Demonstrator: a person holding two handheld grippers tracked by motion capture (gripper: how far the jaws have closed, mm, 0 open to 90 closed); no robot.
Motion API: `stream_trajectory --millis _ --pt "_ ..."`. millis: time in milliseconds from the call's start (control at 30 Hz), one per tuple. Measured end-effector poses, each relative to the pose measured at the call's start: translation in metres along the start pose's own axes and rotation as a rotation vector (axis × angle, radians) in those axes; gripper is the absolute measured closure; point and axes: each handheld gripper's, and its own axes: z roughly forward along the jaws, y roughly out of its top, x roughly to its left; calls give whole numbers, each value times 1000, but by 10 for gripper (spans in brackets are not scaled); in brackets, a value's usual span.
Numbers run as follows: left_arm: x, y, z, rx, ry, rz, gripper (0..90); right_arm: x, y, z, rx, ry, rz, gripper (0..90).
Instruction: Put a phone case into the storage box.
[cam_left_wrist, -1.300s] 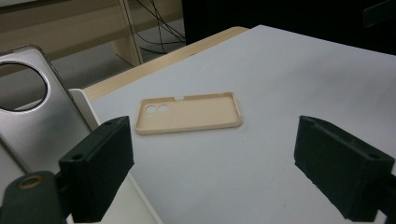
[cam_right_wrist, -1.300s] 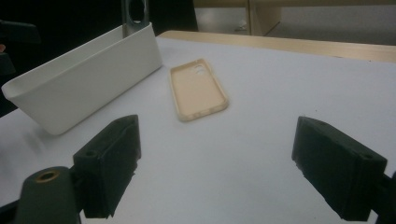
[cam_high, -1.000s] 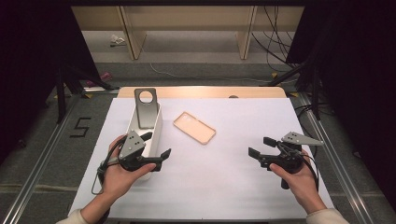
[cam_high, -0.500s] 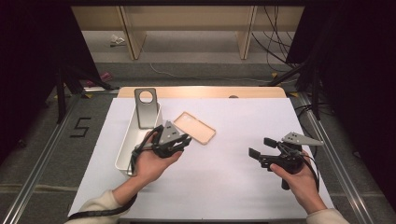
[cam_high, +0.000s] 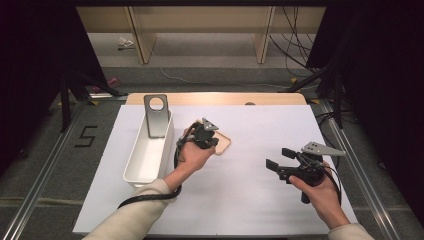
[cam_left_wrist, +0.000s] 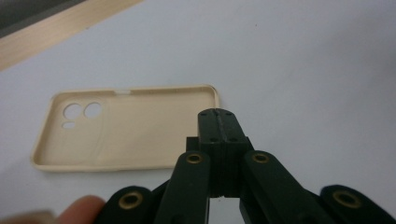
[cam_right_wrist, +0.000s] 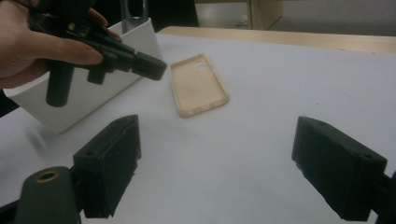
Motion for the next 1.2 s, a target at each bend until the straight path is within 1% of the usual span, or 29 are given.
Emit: stream_trajectory --millis 33,67,167,233,267,333,367,433,467,600,700,767,900,933,1000,1067,1100,1200 --pt "-1 0 4 6 -4 -2 899 0 0 0 0 1 1 165" --pt "-2 1 9 14 -2 5 899 0 0 0 1 2 1 165" --pt "-3 1 22 37 7 -2 899 0 0 0 2 3 -1 166" --pt "-2 0 30 42 24 26 898 0 0 0 3 2 -2 166" --pt "0 -1 35 52 35 38 898 0 0 0 4 2 -5 166" --pt "2 -3 41 73 39 29 898 1 0 0 4 2 -6 166" --pt "3 -4 43 80 42 33 899 1 0 0 4 3 -6 166" --pt "3 -6 47 90 36 25 899 1 0 0 3 3 -7 165" --pt "2 -7 49 94 35 31 899 0 0 0 3 4 -7 166" --pt "-2 -9 52 104 16 38 899 0 0 0 3 5 -5 166" --pt "-4 -10 54 110 22 54 899 1 0 0 3 5 -8 166" --pt "-3 -10 54 114 20 44 899 1 0 0 4 6 -8 166" --pt "0 -12 56 137 21 50 899 1 0 0 4 7 -7 166" --pt "0 -12 55 139 19 46 899 1 0 0 4 7 -7 166" --pt "0 -13 53 155 21 58 899 1 0 0 4 7 -7 166" --pt "0 -14 51 167 18 54 899 1 0 0 4 6 -3 166" --pt "1 -14 49 176 19 62 899 1 0 0 4 6 -4 165" --pt "0 -16 45 204 24 60 899 1 0 0 4 6 -7 165"
